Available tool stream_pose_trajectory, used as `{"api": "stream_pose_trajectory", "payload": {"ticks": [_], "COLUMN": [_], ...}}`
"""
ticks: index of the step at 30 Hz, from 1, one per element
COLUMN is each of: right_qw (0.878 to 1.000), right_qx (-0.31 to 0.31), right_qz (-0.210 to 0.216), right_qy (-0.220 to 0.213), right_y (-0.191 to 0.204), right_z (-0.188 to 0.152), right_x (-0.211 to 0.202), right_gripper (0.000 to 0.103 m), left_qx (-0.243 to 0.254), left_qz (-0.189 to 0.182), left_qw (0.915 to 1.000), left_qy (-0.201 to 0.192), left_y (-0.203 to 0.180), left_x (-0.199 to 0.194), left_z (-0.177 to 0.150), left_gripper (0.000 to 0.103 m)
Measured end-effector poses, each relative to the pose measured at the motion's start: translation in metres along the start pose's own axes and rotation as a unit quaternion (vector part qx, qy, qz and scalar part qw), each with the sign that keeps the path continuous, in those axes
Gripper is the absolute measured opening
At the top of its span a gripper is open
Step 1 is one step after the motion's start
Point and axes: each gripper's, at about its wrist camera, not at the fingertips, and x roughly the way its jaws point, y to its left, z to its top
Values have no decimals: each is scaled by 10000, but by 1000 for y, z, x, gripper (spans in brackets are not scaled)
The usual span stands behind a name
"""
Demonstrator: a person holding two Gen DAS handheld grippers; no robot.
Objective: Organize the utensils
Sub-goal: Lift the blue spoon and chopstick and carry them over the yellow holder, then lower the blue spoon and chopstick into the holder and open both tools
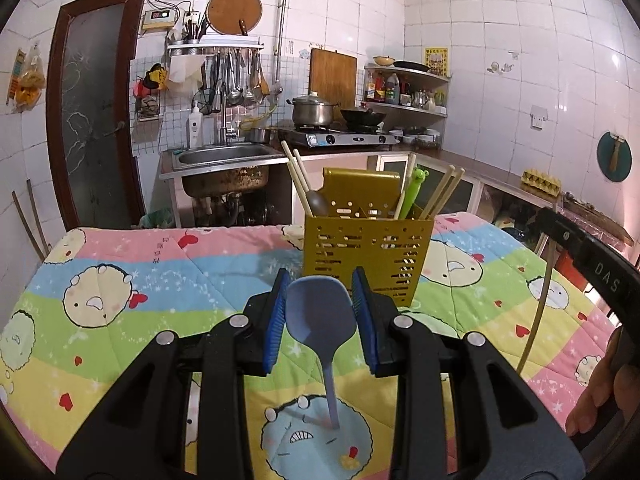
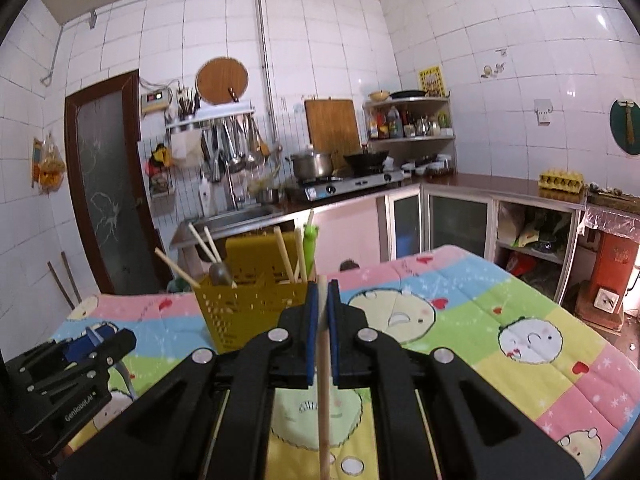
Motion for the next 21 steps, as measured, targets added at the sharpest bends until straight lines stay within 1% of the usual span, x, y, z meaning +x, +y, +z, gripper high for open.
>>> {"api": "stream_pose_trajectory", "payload": {"ticks": [7,10,21], "right_qw": [9996,9995,9997], "right_qx": [31,-18,-165], "right_qz": [-59,-72,-71], "right_qy": [-272,-317,-184], "right_y": [2,3,5], "right_z": [11,16,30], "right_x": [9,16,41], "right_gripper": [5,5,5], "left_qx": [-56,-11,82], "left_qz": [-8,2,-22], "left_qw": [9999,9999,9997], "left_qy": [-100,-110,-236], "left_y": [6,5,1], "left_x": [9,15,31], "left_z": [12,17,43], "left_gripper": [31,31,31]}}
